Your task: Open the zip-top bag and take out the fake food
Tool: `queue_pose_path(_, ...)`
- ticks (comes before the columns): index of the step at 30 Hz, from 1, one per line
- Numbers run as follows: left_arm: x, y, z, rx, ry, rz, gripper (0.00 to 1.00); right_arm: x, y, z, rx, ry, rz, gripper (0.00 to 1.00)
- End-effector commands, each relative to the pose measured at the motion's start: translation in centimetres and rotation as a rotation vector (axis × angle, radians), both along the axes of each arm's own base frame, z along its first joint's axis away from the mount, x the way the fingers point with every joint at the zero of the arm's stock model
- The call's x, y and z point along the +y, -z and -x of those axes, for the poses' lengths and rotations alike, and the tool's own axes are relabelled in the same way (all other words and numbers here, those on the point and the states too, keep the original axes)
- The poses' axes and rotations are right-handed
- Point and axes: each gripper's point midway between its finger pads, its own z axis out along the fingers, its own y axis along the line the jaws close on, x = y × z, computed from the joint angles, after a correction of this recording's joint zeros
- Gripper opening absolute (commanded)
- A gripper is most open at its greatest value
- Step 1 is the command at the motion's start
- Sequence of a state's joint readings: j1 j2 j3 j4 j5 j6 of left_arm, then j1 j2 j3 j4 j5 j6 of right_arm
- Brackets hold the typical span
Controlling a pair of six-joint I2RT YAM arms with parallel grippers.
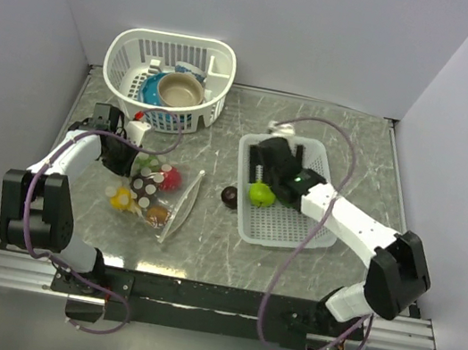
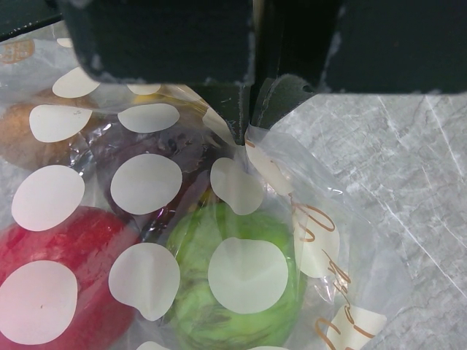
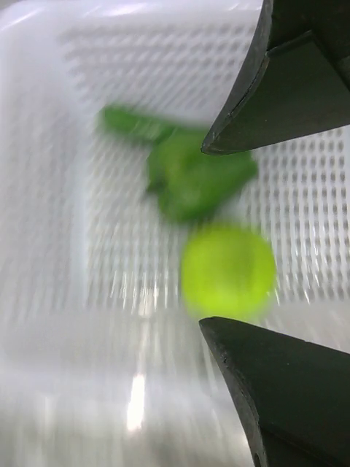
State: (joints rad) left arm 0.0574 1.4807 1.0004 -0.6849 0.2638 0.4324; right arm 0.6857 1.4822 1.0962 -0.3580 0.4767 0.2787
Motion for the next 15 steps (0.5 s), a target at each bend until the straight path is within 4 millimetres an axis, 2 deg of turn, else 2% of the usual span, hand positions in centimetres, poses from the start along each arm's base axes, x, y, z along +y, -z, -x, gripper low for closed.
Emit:
queue_pose_path(1, -0.2, -0.9, -0.5, -0.043, 0.013, 0.002, 0.05, 11.7, -9.0, 3.3, -0.195, -0.421, -0.121, 1.0)
queue_pose_path(2, -0.3, -0.9, -0.5, -0.042, 0.013, 0.003, 0.05, 13.5, -9.1, 4.2, -0.189, -0.495, -0.13, 1.0)
queue_pose_path(3, -0.2, -0.9, -0.5, -0.043, 0.01, 0.003, 0.05, 15.9, -7.0, 5.4, -0.11, -0.59, -0.136, 1.0)
queue_pose_path(4, -0.2, -1.0, -0.5, -0.043, 0.009, 0.001, 0.05, 17.7, -7.3, 6.0, -0.089, -0.638, -0.155, 1.0)
queue_pose_path(5, -0.3, -1.0, -0.5, -0.044, 0.014, 0.001, 0.05, 18.5, -6.3, 6.0, -0.045, -0.642, -0.163, 1.0)
queue_pose_path(6, -0.2, -1.1, -0.4, -0.045, 0.009, -0.001, 0.05, 19.2, -2.6, 6.4, 0.059, -0.662, -0.123, 1.0)
queue_pose_path(8, -0.1, -1.2, -0.4, -0.05, 0.012, -0.009, 0.05, 19.5, -0.4, 6.0, 0.109, -0.637, -0.095, 1.0)
queue_pose_path(9, -0.1, -1.3, -0.3, -0.052, 0.012, -0.009, 0.05, 19.4, 1.8, 6.0, 0.151, -0.629, -0.066, 1.0)
queue_pose_path(10, 0.0, -1.2, -0.2, -0.051, 0.016, -0.013, 0.05, 19.0, 2.9, 6.1, 0.174, -0.62, -0.049, 1.0)
queue_pose_path(13, 0.1, -1.1, -0.1, -0.051, 0.018, -0.021, 0.05, 17.5, 5.5, 6.0, 0.238, -0.588, -0.041, 1.0)
queue_pose_path(15, 0.2, -1.0, 0.1, -0.048, 0.016, -0.022, 0.04, 16.3, 6.0, 5.3, 0.251, -0.554, -0.057, 1.0)
